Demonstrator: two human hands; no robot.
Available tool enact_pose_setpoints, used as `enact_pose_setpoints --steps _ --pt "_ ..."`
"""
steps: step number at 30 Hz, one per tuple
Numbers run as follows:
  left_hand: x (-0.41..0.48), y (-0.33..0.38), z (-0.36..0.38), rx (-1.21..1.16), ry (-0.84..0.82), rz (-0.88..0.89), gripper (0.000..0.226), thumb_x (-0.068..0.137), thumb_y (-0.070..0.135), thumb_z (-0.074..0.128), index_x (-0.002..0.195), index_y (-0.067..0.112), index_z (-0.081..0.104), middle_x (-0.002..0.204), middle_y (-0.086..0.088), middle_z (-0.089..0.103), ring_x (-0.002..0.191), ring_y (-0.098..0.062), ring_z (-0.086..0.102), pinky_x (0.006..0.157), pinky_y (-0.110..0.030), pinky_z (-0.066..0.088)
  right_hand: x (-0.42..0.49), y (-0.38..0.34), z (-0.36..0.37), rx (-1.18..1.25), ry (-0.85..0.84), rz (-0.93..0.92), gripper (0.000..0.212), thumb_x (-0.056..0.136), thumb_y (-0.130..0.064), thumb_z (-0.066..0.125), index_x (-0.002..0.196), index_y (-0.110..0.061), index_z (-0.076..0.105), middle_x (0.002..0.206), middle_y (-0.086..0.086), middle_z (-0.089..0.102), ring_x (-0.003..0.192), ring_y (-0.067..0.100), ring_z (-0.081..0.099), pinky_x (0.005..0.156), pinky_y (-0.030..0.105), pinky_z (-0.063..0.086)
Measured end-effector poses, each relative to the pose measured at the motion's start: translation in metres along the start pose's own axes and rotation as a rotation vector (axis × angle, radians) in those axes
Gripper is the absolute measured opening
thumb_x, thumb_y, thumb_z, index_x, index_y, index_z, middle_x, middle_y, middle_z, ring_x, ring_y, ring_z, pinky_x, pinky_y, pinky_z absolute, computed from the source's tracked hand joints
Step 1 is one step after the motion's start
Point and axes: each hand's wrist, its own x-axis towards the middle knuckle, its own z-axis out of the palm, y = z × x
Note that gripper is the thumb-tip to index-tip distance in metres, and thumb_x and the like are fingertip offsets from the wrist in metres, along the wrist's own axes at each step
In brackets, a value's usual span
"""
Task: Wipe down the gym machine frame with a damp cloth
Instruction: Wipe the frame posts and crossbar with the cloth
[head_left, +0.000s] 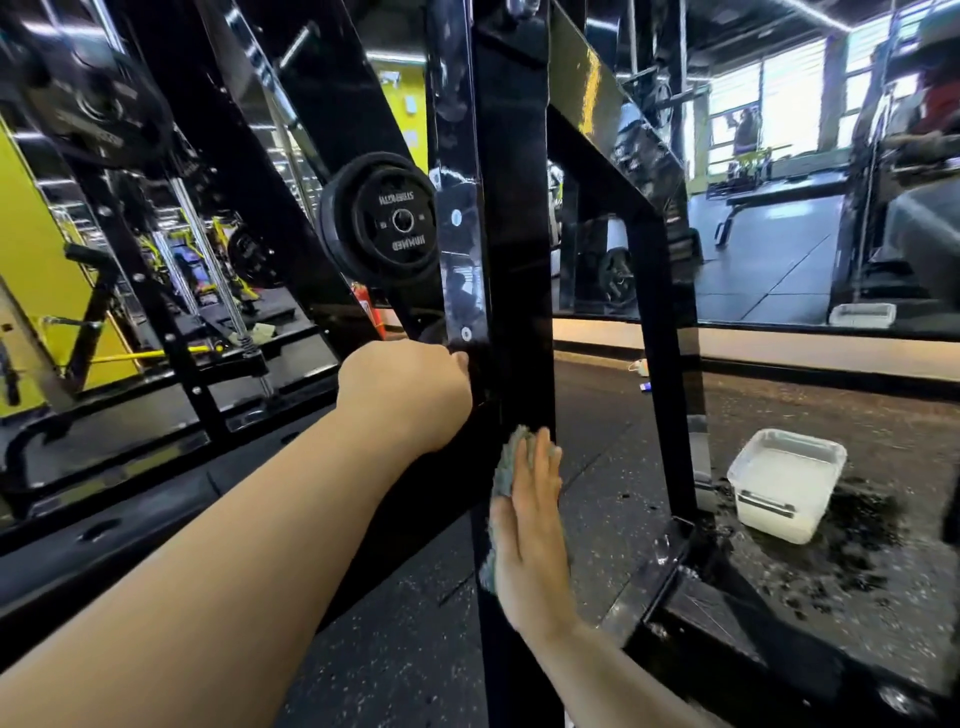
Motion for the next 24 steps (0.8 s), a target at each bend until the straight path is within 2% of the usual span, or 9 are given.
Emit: enact_pose_setpoints --steps 6,9,11,14,15,16,18,21,24 --pt "-0.001 0.000 0.000 -0.042 0.025 -0.012 0.033 0.102 0.022 0.017 0.090 0.019 0.048 0.109 -0.007 0.061 0.100 -0.029 0.057 0.067 -0.034 0.036 0.085 -0.060 -0.006 0.035 0.135 -0.056 0.048 0.099 -0.046 0.020 0.138 -0.052 -0.007 0.151 -0.026 -0.018 0.143 0.006 -0.023 0.116 0.029 -0.016" --pt "-0.001 -0.001 0.003 -0.063 0.043 -0.026 0.037 0.102 0.025 0.016 0.094 0.017 0.051 0.109 -0.007 0.061 0.098 -0.030 0.057 0.066 -0.033 0.035 0.065 -0.037 0.002 -0.004 0.159 -0.123 0.053 0.099 -0.045 0.018 0.140 -0.058 -0.013 0.154 -0.025 -0.018 0.145 0.008 -0.019 0.117 0.030 -0.014" --pt "-0.001 0.000 0.004 -0.095 0.044 -0.074 0.044 0.101 0.031 0.015 0.102 0.014 0.056 0.109 -0.010 0.063 0.098 -0.032 0.058 0.067 -0.033 0.033 0.009 -0.004 0.012 0.056 0.129 0.024 0.054 0.096 -0.051 0.017 0.138 -0.063 -0.014 0.155 -0.028 -0.017 0.144 0.002 -0.019 0.119 0.035 -0.011" --pt "0.001 0.003 0.007 -0.118 0.070 -0.111 0.047 0.101 0.033 0.015 0.103 0.012 0.057 0.107 -0.012 0.063 0.097 -0.034 0.057 0.067 -0.034 0.032 -0.043 0.012 0.017 0.203 0.156 0.436 0.051 0.094 -0.059 0.013 0.138 -0.057 -0.012 0.157 -0.021 -0.013 0.143 -0.001 -0.014 0.120 0.045 0.002" --pt "0.000 0.003 0.008 -0.122 0.080 -0.113 0.047 0.101 0.033 0.015 0.104 0.011 0.057 0.107 -0.013 0.063 0.097 -0.035 0.057 0.067 -0.034 0.032 -0.035 0.008 0.017 0.298 0.195 0.560 0.048 0.099 -0.054 0.013 0.142 -0.050 -0.010 0.159 -0.014 -0.012 0.142 -0.001 -0.013 0.119 0.031 -0.008" --pt "0.000 0.003 0.010 -0.122 0.096 -0.111 0.047 0.101 0.032 0.015 0.105 0.011 0.057 0.108 -0.014 0.062 0.097 -0.036 0.057 0.066 -0.034 0.033 -0.018 -0.001 0.014 0.367 0.216 0.640 0.047 0.103 -0.047 0.014 0.145 -0.044 -0.008 0.160 -0.010 -0.014 0.141 0.000 -0.014 0.111 0.024 -0.005" --pt "-0.004 0.005 0.011 -0.132 0.128 -0.128 0.046 0.101 0.031 0.016 0.105 0.011 0.058 0.108 -0.015 0.062 0.093 -0.037 0.057 0.066 -0.034 0.033 0.029 -0.028 0.009 0.303 0.185 0.561 0.047 0.105 -0.037 0.016 0.146 -0.039 -0.008 0.156 -0.013 -0.021 0.141 0.007 -0.023 0.114 0.035 -0.016" --pt "-0.012 0.010 0.009 -0.138 0.189 -0.168 0.040 0.100 0.031 0.021 0.107 0.013 0.055 0.107 -0.011 0.061 0.091 -0.036 0.055 0.064 -0.035 0.030 0.063 -0.053 0.008 0.202 0.234 0.164 0.042 0.102 -0.045 0.018 0.137 -0.049 -0.005 0.148 -0.026 -0.019 0.137 -0.002 -0.026 0.110 0.026 -0.022" --pt "-0.022 0.014 0.017 -0.043 0.365 -0.073 0.037 0.095 0.028 0.034 0.118 0.010 0.056 0.114 -0.008 0.058 0.108 -0.030 0.051 0.080 -0.037 0.033 0.015 -0.012 0.024 0.182 0.275 0.123 0.046 0.096 -0.052 0.019 0.139 -0.055 0.002 0.153 -0.030 -0.012 0.142 -0.004 -0.018 0.119 0.034 -0.012"
